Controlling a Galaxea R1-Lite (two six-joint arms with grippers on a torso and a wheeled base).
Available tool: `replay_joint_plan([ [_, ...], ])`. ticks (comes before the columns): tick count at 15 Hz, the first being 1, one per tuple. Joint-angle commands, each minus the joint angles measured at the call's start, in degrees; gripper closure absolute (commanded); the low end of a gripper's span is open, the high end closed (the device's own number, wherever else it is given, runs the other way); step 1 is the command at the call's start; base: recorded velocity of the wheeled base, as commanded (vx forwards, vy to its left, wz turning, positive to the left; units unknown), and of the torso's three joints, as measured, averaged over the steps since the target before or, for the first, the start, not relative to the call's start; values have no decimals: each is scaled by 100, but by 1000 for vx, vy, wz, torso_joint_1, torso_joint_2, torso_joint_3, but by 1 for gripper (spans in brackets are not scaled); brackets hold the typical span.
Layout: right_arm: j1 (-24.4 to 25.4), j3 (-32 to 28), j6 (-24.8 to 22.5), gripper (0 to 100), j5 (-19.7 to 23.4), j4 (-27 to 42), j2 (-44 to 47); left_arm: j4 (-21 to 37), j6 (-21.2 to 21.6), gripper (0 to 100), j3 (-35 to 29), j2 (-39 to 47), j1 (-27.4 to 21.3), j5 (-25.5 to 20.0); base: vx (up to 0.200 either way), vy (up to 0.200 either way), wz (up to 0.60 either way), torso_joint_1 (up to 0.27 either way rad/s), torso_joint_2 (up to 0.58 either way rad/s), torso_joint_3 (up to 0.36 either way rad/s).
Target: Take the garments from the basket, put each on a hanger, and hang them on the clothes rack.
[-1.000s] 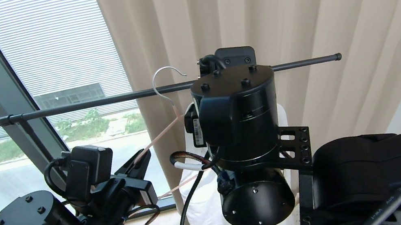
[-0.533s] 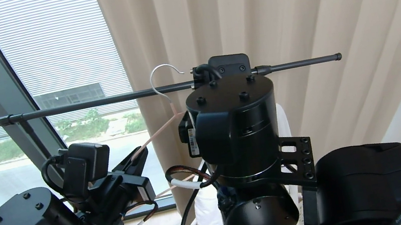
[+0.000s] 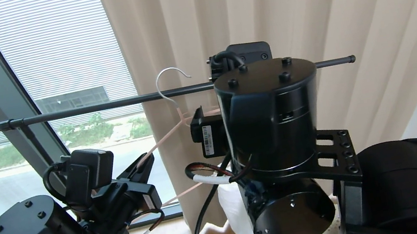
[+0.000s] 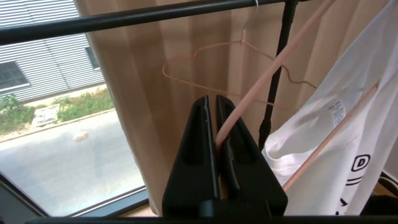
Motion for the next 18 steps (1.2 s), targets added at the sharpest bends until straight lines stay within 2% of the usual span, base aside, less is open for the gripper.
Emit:
replay_joint_plan([
  [1,-184,152,-128,0,52,-5,-244,-6,-1,100,12,0,-2,1,0,0,0,0,0,0],
  [3,-316,617,-497,0,457,4,-578,-6,-1,100,21,0,-2,1,0,0,0,0,0,0],
  [4,-395,987,-875,0,650,57,-815,-6,-1,100,21,0,-11,1,0,0,0,0,0,0],
  [5,-466,1321,-1226,0,720,-31,-991,-6,-1,100,30,8,-11,1,0,0,0,0,0,0],
  [6,-518,1505,-1367,0,756,-14,-1097,-6,-1,100,30,17,-11,1,0,0,0,0,0,0],
  [10,-791,1962,-1367,0,756,39,-947,-6,8,100,39,44,-46,1,0,0,0,0,0,0],
  [14,-1055,1751,-1218,0,738,-31,-393,-6,16,100,39,52,-55,1,0,0,0,0,0,0],
  [18,-1055,1655,-1165,0,729,-31,-332,-6,25,100,47,79,-90,1,0,0,0,0,0,0],
])
